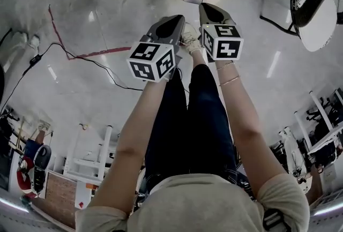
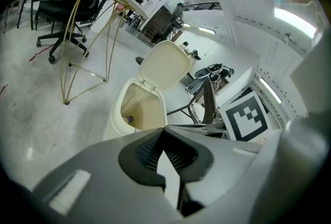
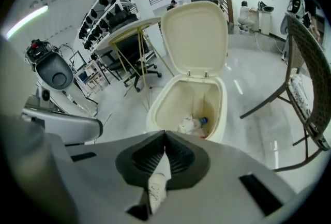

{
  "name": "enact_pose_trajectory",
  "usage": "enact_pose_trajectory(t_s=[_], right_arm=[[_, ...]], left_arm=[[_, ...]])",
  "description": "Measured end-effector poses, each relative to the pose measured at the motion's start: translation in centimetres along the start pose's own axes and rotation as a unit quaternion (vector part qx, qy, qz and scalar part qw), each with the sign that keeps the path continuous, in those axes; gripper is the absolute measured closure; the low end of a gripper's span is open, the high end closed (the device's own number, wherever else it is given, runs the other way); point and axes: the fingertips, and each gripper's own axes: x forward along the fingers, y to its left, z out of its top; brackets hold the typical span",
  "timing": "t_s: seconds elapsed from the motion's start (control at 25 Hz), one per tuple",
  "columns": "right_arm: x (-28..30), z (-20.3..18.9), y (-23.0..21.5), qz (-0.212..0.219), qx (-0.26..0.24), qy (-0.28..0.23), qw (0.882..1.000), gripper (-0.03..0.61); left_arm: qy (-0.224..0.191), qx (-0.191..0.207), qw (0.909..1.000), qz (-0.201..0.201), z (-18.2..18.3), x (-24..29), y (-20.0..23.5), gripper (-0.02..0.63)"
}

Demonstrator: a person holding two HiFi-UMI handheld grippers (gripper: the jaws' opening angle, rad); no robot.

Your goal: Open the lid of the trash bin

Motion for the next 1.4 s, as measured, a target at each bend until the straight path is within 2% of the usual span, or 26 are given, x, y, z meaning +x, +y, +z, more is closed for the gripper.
enact_pose_trajectory(t_s=[0.28, 0.48, 0.84, 0.96, 1.2, 1.4], right_arm=[[-4.9, 2.0, 1.6, 0.020, -0.003, -0.022, 1.000, 0.571], [-9.8, 3.9, 3.4, 0.047, 0.025, -0.039, 0.998, 0.571], [-19.6, 10.4, 7.3, 0.065, -0.043, -0.100, 0.992, 0.571], [-22.4, 12.4, 8.5, 0.070, -0.076, -0.121, 0.987, 0.571], [-27.8, 17.2, 10.9, 0.079, -0.117, -0.177, 0.974, 0.571], [-31.7, 19.4, 13.1, 0.089, -0.142, -0.204, 0.965, 0.571]], left_arm=[[-0.001, 0.020, 0.9997, -0.016, 2.0, -1.7, -3.3, 0.609], [-0.015, 0.028, 0.9992, -0.023, 4.3, -4.3, -6.5, 0.609], [-0.075, 0.054, 0.9951, -0.034, 9.9, -11.1, -12.9, 0.609], [-0.092, 0.060, 0.9933, -0.036, 11.4, -13.3, -14.6, 0.609], [-0.119, 0.103, 0.9861, -0.053, 14.4, -17.0, -17.8, 0.609], [-0.119, 0.134, 0.9806, -0.079, 15.7, -19.6, -20.8, 0.609]])
